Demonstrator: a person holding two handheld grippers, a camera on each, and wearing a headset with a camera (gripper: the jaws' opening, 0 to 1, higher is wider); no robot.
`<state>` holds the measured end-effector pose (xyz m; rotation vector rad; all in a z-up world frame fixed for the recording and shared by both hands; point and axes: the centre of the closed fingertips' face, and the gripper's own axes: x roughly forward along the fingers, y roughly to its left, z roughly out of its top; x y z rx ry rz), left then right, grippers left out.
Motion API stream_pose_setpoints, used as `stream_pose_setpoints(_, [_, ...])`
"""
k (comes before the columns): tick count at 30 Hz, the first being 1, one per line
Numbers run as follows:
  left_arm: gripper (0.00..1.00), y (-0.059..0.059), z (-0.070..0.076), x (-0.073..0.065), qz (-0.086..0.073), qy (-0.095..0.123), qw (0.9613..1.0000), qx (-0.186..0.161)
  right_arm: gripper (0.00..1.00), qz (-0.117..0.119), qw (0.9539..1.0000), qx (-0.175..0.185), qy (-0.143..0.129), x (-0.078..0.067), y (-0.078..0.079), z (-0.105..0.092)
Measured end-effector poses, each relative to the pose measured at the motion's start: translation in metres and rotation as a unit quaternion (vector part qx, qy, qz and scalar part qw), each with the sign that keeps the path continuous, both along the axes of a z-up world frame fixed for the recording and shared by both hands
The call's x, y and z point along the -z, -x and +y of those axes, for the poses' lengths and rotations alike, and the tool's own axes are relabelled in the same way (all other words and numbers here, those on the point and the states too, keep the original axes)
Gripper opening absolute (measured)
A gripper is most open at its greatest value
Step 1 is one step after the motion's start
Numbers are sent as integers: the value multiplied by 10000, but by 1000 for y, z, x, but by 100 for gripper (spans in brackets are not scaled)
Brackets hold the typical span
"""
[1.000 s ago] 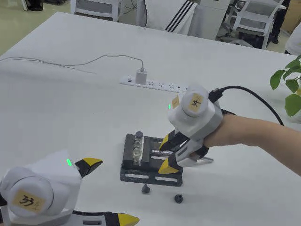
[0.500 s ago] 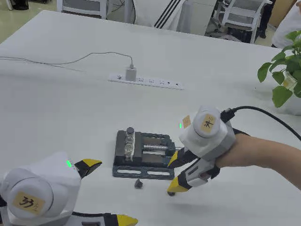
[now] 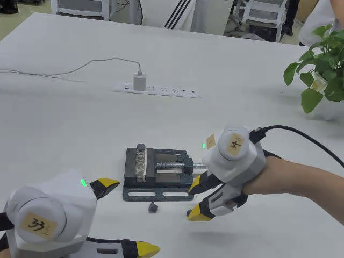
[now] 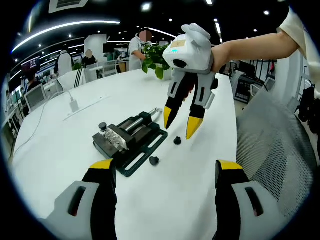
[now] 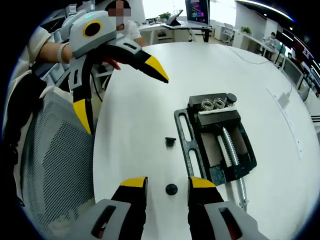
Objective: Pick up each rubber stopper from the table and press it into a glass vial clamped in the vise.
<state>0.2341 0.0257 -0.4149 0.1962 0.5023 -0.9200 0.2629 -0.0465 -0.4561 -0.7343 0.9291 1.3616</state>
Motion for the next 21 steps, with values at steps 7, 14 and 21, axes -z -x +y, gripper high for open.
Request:
stream_pose_setpoints(7, [80,3,5,1,24,3,10000,-67,26,-28,9998,-168,-81,1,0,25])
stream_pose_setpoints(14, [80,6,11,2,43,15,9999,-151,25,59,9999,-98,-89,6,-5,48])
stream_pose_setpoints(21, [80,8,20,3,68,12,9997,-251,19,151,9999,7,-13,13,-9,60])
